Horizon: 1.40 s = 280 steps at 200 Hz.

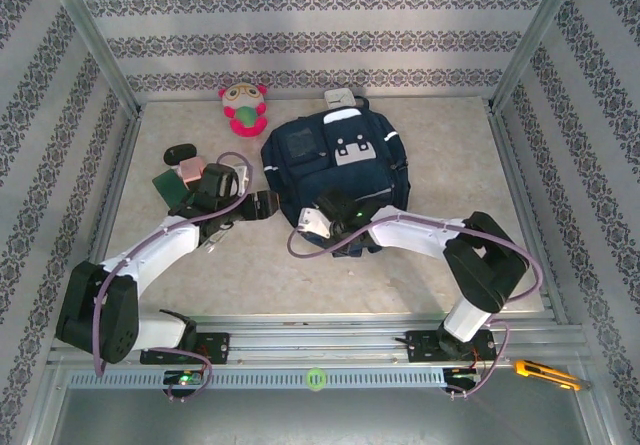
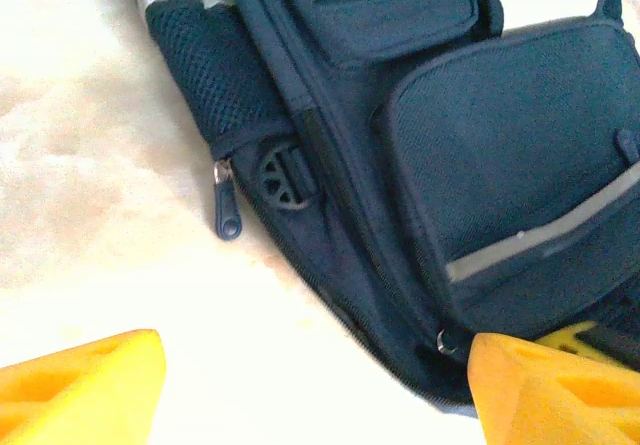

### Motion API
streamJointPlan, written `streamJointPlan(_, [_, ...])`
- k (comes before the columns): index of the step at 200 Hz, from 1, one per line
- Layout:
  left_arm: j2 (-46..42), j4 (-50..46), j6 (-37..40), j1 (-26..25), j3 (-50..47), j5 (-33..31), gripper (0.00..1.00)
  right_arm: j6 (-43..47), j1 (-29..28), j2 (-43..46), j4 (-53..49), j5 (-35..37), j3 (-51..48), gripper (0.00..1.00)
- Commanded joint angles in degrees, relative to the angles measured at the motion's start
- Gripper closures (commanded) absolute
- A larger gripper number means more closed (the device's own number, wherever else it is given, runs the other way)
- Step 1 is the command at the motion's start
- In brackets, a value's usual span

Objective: Pack books, pencil case, and school supplies into a backpack

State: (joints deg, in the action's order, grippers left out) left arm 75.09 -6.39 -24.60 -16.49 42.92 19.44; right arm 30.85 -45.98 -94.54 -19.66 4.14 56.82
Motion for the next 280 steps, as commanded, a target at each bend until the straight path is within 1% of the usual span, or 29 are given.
streamJointPlan(1, [-1.2, 4.8, 1.7, 2.2, -2.1, 3.2, 0.21, 6.6, 1.7, 9.4, -2.8, -1.5, -2.2, 1.0])
streamJointPlan(11, [-0.5, 6.9, 2.3, 2.9, -2.9, 6.2, 0.23, 9.4, 3.1, 13.9, -6.2, -5.8, -2.2, 1.0])
streamJointPlan(29, [0.5, 11.8, 3.2, 3.1, -4.5, 10.9, 0.26, 16.6, 6.7, 21.0, -13.7, -17.0, -1.6, 1.0])
streamJointPlan(42, [1.4, 17.5, 3.0, 3.1, -6.6, 15.3, 0.29, 18.8, 8.7, 24.7, -16.0, -20.1, -1.4, 1.0])
streamJointPlan(54, [2.3, 23.4, 3.0, 3.0, -8.8, 18.7, 0.32, 19.7, 10.3, 26.4, -18.0, -21.1, -0.3, 1.0])
streamJointPlan(71, [3.5, 29.1, 4.5, 2.4, -11.7, 20.3, 0.33, 20.6, 12.1, 27.0, -20.5, -21.4, 1.5, 1.0])
streamJointPlan(81, [4.0, 30.8, 6.8, 1.4, -12.4, 20.2, 0.33, 21.1, 12.8, 27.1, -21.3, -21.4, 2.1, 1.0])
streamJointPlan(95, [5.7, 29.7, 10.8, -0.2, -11.8, 19.3, 0.33, 21.4, 13.8, 27.3, -21.8, -22.3, 2.9, 1.0])
streamJointPlan(107, [7.8, 28.5, 12.5, -1.1, -10.7, 19.7, 0.31, 21.5, 14.4, 27.5, -22.1, -23.3, 3.5, 1.0])
streamJointPlan(117, [9.7, 29.4, 13.2, -1.9, -10.6, 19.8, 0.31, 21.7, 15.1, 27.8, -22.5, -24.4, 4.1, 1.0])
streamJointPlan(145, [14.4, 37.9, 12.6, -3.3, -12.5, 19.8, 0.3, 22.4, 16.5, 27.9, -23.5, -26.0, 5.7, 1.0])
streamJointPlan(174, [18.8, 43.2, 14.1, -5.9, -12.3, 19.4, 0.3, 23.0, 17.1, 27.5, -24.1, -26.9, 7.0, 1.0])
streamJointPlan(189, [21.2, 47.8, 13.3, -6.6, -12.3, 19.3, 0.32, 22.9, 17.4, 27.3, -24.1, -27.8, 7.3, 1.0])
streamJointPlan(199, [22.5, 51.4, 12.7, -6.9, -12.2, 19.7, 0.36, 22.8, 17.5, 27.2, -24.2, -28.0, 7.5, 1.0])
streamJointPlan(207, [23.2, 53.6, 12.4, -7.1, -12.5, 19.5, 0.45, 22.8, 17.6, 27.0, -24.2, -28.0, 7.6, 1.0])
streamJointPlan(221, [23.7, 55.7, 12.5, -7.3, -12.7, 19.3, 0.56, 22.6, 17.7, 26.9, -24.1, -28.0, 7.7, 1.0])
streamJointPlan(251, [22.0, 54.0, 15.4, -8.0, -13.1, 20.2, 0.88, 20.6, 17.9, 26.2, -23.4, -26.9, 7.5, 1.0])
streamJointPlan(259, [21.1, 52.7, 16.2, -8.1, -13.3, 20.6, 0.95, 19.3, 17.9, 25.9, -22.6, -26.0, 7.3, 1.0])
streamJointPlan(268, [20.0, 50.9, 17.2, -8.4, -13.4, 21.5, 1.0, 17.8, 17.9, 25.6, -21.6, -24.5, 7.0, 1.0])
streamJointPlan(280, [18.6, 48.0, 18.2, -8.9, -13.3, 23.0, 1.0, 15.6, 17.6, 24.9, -20.1, -21.9, 6.7, 1.0])
